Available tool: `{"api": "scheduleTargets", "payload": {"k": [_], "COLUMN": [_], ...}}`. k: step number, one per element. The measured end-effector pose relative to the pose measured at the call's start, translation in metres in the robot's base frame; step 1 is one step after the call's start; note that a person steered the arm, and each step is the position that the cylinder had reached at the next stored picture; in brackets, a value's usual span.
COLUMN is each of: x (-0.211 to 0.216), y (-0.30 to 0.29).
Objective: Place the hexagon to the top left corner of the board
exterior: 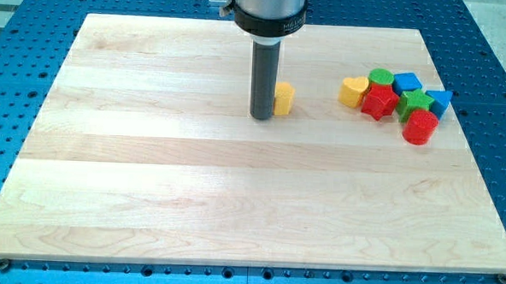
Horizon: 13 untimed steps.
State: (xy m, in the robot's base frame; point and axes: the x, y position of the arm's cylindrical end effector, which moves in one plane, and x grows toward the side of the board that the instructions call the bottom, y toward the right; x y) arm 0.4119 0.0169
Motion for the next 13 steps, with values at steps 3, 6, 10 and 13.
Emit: {"api": "scheduleTargets", "payload": {"k": [3, 6, 10, 13], "x": [0.076, 0.015, -0.048, -0.119], "y": [0.052, 0.054, -0.034, -0.018]}}
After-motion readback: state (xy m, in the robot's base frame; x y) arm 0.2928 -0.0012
